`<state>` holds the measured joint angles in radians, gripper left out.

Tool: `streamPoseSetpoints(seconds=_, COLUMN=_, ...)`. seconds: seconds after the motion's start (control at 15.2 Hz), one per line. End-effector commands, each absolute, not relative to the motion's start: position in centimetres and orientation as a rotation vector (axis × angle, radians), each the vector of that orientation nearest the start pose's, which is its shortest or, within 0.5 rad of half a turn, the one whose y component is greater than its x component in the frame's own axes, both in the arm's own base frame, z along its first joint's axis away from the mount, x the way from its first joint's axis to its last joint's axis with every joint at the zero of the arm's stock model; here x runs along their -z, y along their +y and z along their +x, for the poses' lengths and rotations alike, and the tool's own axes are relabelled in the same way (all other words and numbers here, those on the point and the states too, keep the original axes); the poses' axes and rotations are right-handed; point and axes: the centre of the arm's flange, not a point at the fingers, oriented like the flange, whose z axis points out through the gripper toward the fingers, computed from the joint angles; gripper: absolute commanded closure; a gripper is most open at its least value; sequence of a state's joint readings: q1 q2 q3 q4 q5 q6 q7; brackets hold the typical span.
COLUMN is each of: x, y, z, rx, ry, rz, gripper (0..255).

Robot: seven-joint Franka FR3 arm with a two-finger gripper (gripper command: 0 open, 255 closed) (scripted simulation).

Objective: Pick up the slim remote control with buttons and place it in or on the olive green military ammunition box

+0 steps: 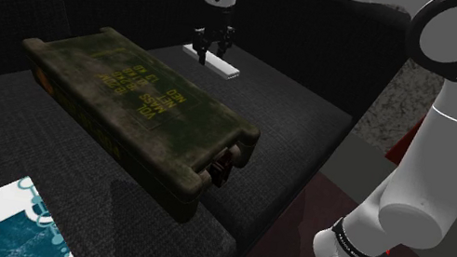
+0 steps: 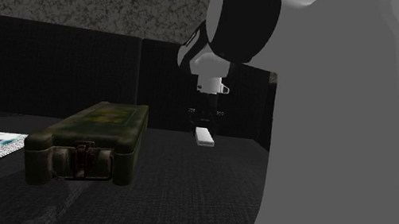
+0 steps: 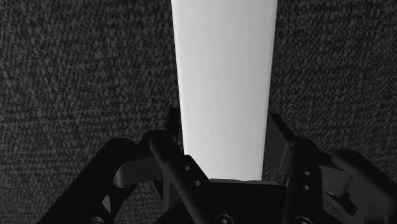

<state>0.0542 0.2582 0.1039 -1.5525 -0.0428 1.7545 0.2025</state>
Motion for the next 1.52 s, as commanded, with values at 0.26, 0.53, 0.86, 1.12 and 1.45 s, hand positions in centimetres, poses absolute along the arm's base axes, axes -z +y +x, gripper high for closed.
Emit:
streamPoseSetpoints(seconds=0.26, x=-52.7, y=8.9, z=62.8, rx=-0.081, ry=0.06, rz=-3.165, gripper=255)
streamPoseSetpoints(seconds=0.53, x=-54.8, y=8.9, z=62.8, rx=-0.081, ry=0.06, rz=-3.165, gripper=255)
streamPoseSetpoints(seconds=0.86, x=-57.4, y=8.9, z=62.8, rx=-0.081, ry=0.06, rz=-3.165, gripper=255)
streamPoseSetpoints(seconds=1.12, x=-59.5, y=8.9, z=62.8, rx=-0.081, ry=0.06, rz=-3.165, gripper=255)
streamPoseSetpoints(seconds=1.45, x=-62.2, y=8.9, z=62.8, rx=-0.081, ry=0.06, rz=-3.165, gripper=255)
